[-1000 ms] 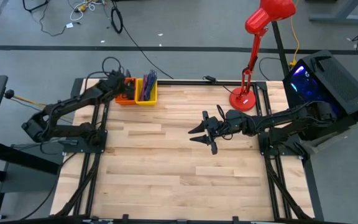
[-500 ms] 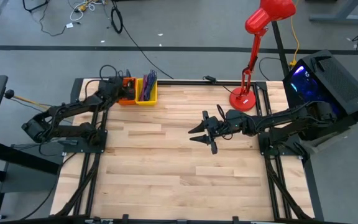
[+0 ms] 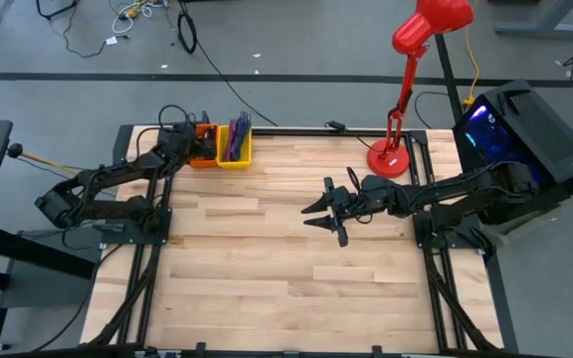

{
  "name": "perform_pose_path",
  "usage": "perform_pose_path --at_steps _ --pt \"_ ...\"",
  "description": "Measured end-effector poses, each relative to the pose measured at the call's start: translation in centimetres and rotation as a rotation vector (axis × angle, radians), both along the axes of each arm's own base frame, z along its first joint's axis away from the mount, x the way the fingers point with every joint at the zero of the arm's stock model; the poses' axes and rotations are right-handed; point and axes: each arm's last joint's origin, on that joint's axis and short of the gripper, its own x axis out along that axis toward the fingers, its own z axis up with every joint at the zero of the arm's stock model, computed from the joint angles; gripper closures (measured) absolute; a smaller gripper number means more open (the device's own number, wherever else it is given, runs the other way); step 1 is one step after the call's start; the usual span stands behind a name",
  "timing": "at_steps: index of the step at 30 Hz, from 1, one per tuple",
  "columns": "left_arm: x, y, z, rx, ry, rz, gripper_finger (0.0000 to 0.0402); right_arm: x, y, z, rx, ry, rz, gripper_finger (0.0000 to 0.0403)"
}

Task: Pick & Place USB Port
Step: Put the black USB cable into the orange bin, then return to Home Position

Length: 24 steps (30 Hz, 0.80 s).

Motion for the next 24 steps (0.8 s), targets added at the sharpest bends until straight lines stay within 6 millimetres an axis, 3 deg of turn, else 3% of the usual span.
perform_pose_path --at_steps 6,11,19,24 --pt "0.0 0.0 -0.1 -0.016 -0.016 -0.009 0.0268 0.0 0.0 0.0 0.0 0.0 0.0 0.0262" --pt "0.0 -0.1 -0.1 -0.016 -0.017 -0.01 0.0225 0.0 0.0 0.0 0.0 0.0 0.0 0.0262" --pt "0.2 -0.1 -0.1 -0.021 -0.024 -0.025 0.0201 0.0 0.0 0.0 0.0 0.0 0.0 0.0262" --pt "1.2 -0.3 0.4 -0.001 -0.1 -0.157 0.0202 0.0 0.0 0.0 0.0 0.0 0.0 0.0262"
